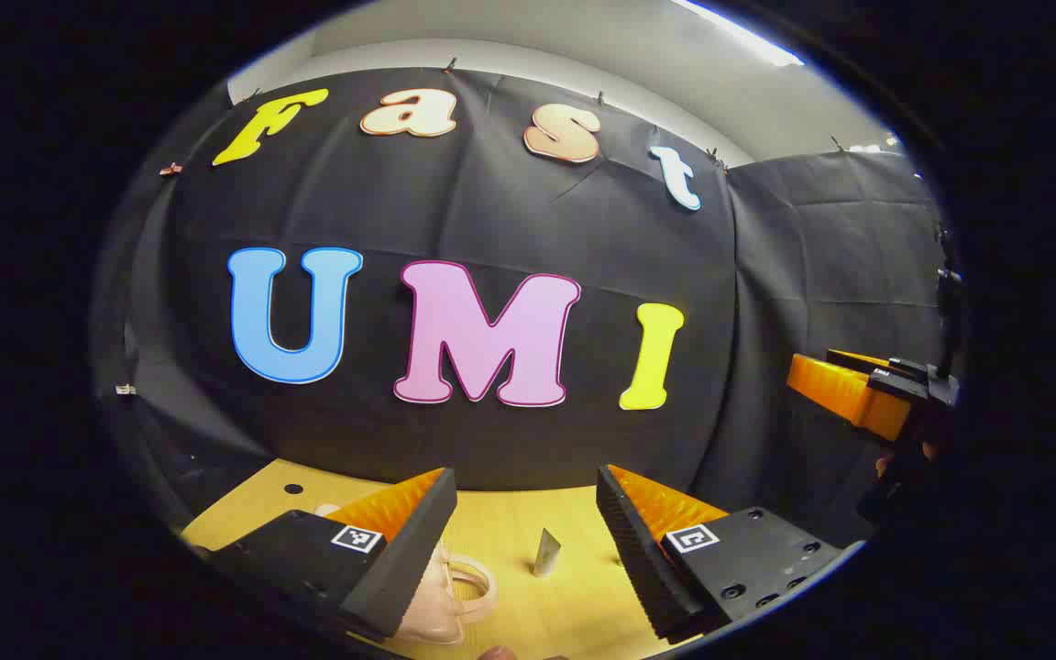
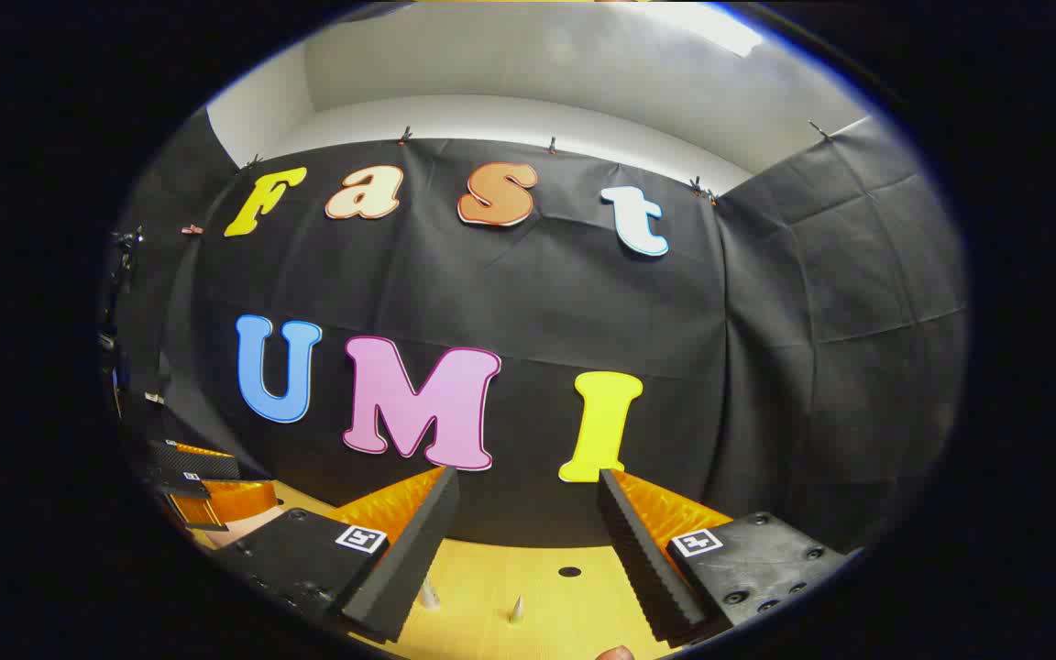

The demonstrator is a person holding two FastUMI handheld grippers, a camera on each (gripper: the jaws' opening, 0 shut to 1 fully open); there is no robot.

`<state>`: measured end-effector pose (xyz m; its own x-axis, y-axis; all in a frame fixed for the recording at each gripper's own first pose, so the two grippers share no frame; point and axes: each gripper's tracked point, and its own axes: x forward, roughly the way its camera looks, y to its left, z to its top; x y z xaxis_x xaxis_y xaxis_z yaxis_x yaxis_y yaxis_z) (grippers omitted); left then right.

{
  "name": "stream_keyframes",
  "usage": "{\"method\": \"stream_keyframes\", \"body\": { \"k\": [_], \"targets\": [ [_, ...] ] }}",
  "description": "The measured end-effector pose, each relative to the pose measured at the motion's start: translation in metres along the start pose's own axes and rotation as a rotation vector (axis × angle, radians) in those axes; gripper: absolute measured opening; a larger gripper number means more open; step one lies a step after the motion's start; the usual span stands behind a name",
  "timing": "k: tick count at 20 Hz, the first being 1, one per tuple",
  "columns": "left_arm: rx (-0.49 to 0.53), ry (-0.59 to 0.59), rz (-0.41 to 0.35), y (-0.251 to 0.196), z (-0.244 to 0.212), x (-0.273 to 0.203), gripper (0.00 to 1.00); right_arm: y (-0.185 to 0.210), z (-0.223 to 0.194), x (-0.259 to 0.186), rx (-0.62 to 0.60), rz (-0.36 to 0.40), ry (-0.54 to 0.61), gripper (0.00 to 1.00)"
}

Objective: First open the suitcase, pack the skin care products into it, and then close the suitcase.

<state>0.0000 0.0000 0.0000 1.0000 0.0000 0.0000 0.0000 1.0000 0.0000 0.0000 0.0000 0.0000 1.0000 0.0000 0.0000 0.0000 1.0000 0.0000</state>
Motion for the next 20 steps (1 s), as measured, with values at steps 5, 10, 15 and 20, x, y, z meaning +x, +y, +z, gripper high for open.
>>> {"method": "stream_keyframes", "body": {
  "k": [5, 10, 15, 20],
  "targets": [
    [0.018, 0.021, -0.012, -0.011, -0.006, 0.008, 0.96, -0.021, -0.019, 0.008, -0.025, 0.004, 0.045, 0.96],
    [0.009, 0.059, 0.009, -0.012, -0.02, 0.007, 0.96, -0.029, -0.021, 0.014, -0.04, 0.012, 0.011, 0.96],
    [-0.036, 0.083, -0.005, -0.01, -0.031, 0.011, 0.96, -0.027, -0.017, 0.018, -0.043, 0.028, -0.015, 0.96],
    [-0.092, 0.222, -0.034, -0.004, -0.075, 0.04, 0.96, -0.036, -0.022, 0.014, -0.064, 0.023, -0.011, 0.96]
  ]
}}
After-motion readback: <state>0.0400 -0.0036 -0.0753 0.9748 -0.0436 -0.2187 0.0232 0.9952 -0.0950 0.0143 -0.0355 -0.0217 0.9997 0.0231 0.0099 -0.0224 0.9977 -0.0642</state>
